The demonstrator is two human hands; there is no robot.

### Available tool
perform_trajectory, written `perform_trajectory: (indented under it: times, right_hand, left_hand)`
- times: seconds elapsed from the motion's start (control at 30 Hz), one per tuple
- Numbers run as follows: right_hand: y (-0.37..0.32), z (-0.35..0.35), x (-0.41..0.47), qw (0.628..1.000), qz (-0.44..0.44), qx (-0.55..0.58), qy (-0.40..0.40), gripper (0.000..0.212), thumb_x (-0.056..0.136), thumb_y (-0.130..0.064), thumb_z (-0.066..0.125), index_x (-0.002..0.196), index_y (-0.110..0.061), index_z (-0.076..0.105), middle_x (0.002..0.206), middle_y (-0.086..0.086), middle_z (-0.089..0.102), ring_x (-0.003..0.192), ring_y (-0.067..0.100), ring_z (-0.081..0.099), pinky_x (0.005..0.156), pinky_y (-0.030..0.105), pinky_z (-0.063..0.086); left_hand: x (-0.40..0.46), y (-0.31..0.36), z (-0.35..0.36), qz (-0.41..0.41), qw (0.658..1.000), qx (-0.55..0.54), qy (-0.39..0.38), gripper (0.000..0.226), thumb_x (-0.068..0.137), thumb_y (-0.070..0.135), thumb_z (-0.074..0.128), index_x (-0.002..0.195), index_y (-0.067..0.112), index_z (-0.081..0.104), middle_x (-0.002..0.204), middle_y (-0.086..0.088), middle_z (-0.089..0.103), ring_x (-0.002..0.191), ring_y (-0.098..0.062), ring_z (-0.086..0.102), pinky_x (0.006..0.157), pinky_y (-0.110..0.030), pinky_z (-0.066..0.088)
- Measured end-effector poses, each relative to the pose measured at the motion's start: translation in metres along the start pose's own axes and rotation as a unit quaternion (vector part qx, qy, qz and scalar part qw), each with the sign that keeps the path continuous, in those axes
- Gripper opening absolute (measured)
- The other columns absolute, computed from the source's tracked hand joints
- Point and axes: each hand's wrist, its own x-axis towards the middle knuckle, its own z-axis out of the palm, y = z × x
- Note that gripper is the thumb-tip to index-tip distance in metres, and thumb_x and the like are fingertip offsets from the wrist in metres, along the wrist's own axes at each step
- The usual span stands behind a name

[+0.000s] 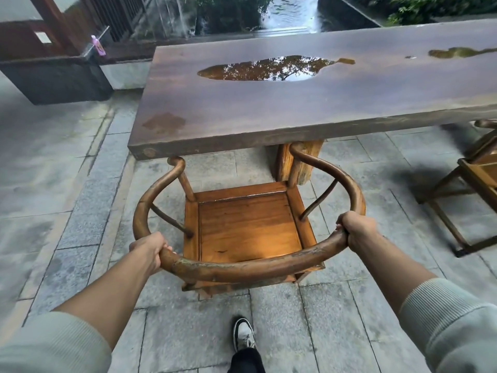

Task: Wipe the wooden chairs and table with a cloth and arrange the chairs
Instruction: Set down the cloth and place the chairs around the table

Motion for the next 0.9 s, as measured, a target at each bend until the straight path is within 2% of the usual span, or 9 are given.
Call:
perform_trajectory:
  times: [0.13, 0.23, 0.3, 0.4, 0.5, 0.6, 0.67, 0.77, 0.9]
  right_hand:
    - [0.002, -0.004, 0.008, 1.0, 0.005, 0.022, -0.001, 0.01, 0.075, 0.001, 0.065, 0.085, 0.001, 0.063, 0.036, 0.003, 0.056, 0.026, 0.014, 0.053, 0.031, 0.025, 0.043]
    - [0.0, 0.008, 0.004, 0.999, 0.01, 0.045, -0.027, 0.012, 0.075, 0.002, 0.063, 0.087, 0.002, 0.062, 0.039, 0.006, 0.056, 0.032, 0.02, 0.056, 0.04, 0.029, 0.05]
    - [-0.001, 0.018, 0.0, 0.997, 0.003, 0.061, -0.038, 0.015, 0.073, 0.003, 0.061, 0.088, 0.004, 0.061, 0.038, 0.007, 0.054, 0.037, 0.021, 0.056, 0.048, 0.032, 0.053]
    - [0.007, 0.02, -0.002, 0.997, 0.003, 0.062, -0.045, 0.024, 0.07, -0.001, 0.059, 0.093, 0.004, 0.061, 0.041, 0.008, 0.058, 0.046, 0.025, 0.06, 0.06, 0.043, 0.058]
    - [0.015, 0.013, 0.0, 0.997, 0.0, 0.052, -0.048, 0.034, 0.066, -0.004, 0.059, 0.1, 0.002, 0.062, 0.047, 0.009, 0.063, 0.053, 0.027, 0.066, 0.07, 0.051, 0.062]
    - [0.011, 0.008, 0.002, 0.998, -0.006, 0.043, -0.045, 0.038, 0.062, -0.004, 0.057, 0.098, 0.004, 0.064, 0.05, 0.011, 0.065, 0.052, 0.027, 0.067, 0.072, 0.058, 0.063]
    - [0.008, 0.005, 0.003, 0.999, -0.007, 0.038, -0.039, 0.035, 0.061, -0.003, 0.057, 0.094, 0.004, 0.065, 0.05, 0.011, 0.065, 0.051, 0.026, 0.066, 0.073, 0.058, 0.063]
    - [0.008, 0.002, 0.002, 0.999, 0.0, 0.023, -0.041, 0.026, 0.068, -0.001, 0.056, 0.093, 0.004, 0.063, 0.047, 0.01, 0.064, 0.047, 0.024, 0.065, 0.07, 0.054, 0.064]
    - [0.005, 0.002, -0.002, 0.999, 0.003, 0.016, -0.052, 0.027, 0.071, 0.001, 0.057, 0.097, 0.004, 0.064, 0.049, 0.01, 0.064, 0.046, 0.022, 0.064, 0.072, 0.05, 0.063]
  left_hand:
    - [-0.004, 0.001, 0.009, -0.015, 1.0, 0.012, -0.013, 0.025, 0.082, -0.01, 0.043, 0.098, 0.007, 0.052, 0.061, -0.006, 0.045, 0.048, -0.019, 0.048, 0.058, -0.034, 0.052]
    - [-0.004, 0.008, -0.002, -0.018, 1.0, 0.017, -0.008, 0.016, 0.089, -0.006, 0.042, 0.09, 0.004, 0.054, 0.061, -0.008, 0.046, 0.042, -0.02, 0.05, 0.048, -0.03, 0.053]
    - [0.001, 0.014, -0.008, -0.006, 1.0, 0.02, -0.015, 0.021, 0.092, -0.003, 0.04, 0.077, 0.004, 0.051, 0.061, -0.009, 0.046, 0.046, -0.022, 0.051, 0.042, -0.031, 0.051]
    - [0.006, 0.013, -0.01, -0.008, 0.999, 0.014, -0.03, 0.027, 0.091, -0.005, 0.039, 0.068, 0.006, 0.047, 0.059, -0.008, 0.042, 0.051, -0.022, 0.045, 0.043, -0.031, 0.049]
    - [0.0, 0.002, -0.011, -0.01, 0.999, -0.009, -0.036, 0.029, 0.087, -0.008, 0.038, 0.064, 0.007, 0.044, 0.046, -0.007, 0.039, 0.04, -0.02, 0.044, 0.033, -0.025, 0.047]
    - [-0.006, 0.002, -0.008, -0.006, 0.999, -0.015, -0.044, 0.032, 0.09, -0.007, 0.039, 0.062, 0.008, 0.044, 0.032, -0.002, 0.038, 0.023, -0.014, 0.041, 0.031, -0.024, 0.046]
    - [-0.011, 0.004, -0.005, -0.002, 0.999, -0.016, -0.048, 0.032, 0.091, -0.006, 0.04, 0.062, 0.008, 0.044, 0.031, -0.001, 0.037, 0.027, -0.014, 0.042, 0.031, -0.023, 0.046]
    - [-0.014, 0.001, -0.005, -0.008, 0.998, -0.023, -0.051, 0.032, 0.09, -0.006, 0.039, 0.063, 0.01, 0.044, 0.038, -0.004, 0.037, 0.046, -0.019, 0.042, 0.032, -0.024, 0.046]
    - [-0.011, 0.003, -0.007, 0.0, 0.999, -0.026, -0.035, 0.026, 0.087, -0.007, 0.039, 0.067, 0.009, 0.044, 0.052, -0.006, 0.039, 0.048, -0.02, 0.042, 0.033, -0.026, 0.047]
